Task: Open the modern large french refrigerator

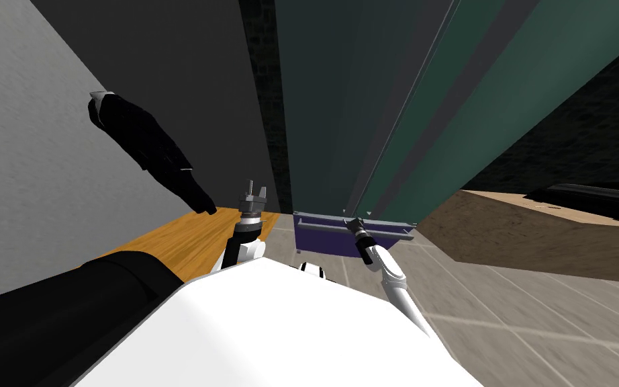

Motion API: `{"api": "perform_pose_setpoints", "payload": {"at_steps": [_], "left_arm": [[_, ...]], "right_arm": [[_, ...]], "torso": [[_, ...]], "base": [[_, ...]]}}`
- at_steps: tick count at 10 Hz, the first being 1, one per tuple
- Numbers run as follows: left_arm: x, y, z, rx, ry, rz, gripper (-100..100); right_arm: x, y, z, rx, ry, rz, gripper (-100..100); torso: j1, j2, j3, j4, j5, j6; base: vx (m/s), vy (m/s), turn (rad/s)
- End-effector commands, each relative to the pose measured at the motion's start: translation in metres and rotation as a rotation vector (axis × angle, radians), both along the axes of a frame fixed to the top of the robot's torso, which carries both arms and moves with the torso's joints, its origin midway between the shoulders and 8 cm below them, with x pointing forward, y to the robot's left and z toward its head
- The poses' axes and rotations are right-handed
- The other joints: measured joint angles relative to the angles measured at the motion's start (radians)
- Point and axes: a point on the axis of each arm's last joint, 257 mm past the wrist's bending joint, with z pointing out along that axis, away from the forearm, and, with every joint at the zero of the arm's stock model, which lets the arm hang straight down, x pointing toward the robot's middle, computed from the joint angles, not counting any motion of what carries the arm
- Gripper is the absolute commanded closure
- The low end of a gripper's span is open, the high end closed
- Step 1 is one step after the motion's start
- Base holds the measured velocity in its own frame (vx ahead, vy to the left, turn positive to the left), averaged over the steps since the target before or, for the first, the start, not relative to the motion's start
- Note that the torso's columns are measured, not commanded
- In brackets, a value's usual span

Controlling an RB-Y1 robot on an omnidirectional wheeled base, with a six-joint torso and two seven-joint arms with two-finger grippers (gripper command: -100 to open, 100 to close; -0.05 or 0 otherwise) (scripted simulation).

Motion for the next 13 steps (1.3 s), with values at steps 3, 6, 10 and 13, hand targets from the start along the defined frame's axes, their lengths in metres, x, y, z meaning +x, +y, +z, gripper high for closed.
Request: {"api": "perform_pose_setpoints", "payload": {"at_steps": [3,6,10,13], "left_arm": [[0.000,0.000,0.000,0.000,0.000,0.000,0],[0.000,0.000,0.000,0.000,0.000,0.000,0],[0.000,0.000,0.000,0.000,0.000,0.000,0],[0.000,0.000,0.000,0.000,0.000,0.000,0]], "right_arm": [[0.005,-0.023,0.003,0.000,-0.003,-0.057,100],[0.008,-0.053,0.004,-0.001,-0.003,-0.137,100],[0.010,-0.094,0.006,-0.002,-0.002,-0.243,100],[0.005,-0.114,-0.001,-0.005,0.012,-0.296,100]], "torso": [[0.009,0.007,0.004,0.002,0.002,0.001],[0.010,0.010,0.006,0.002,0.002,-0.005],[0.009,0.001,0.000,0.004,0.004,-0.006],[0.000,0.003,0.002,0.005,0.002,-0.004]], "base": [[-0.053,0.122,-0.096],[-0.175,0.227,-0.120],[-0.160,0.250,-0.124],[-0.124,0.140,-0.076]]}}
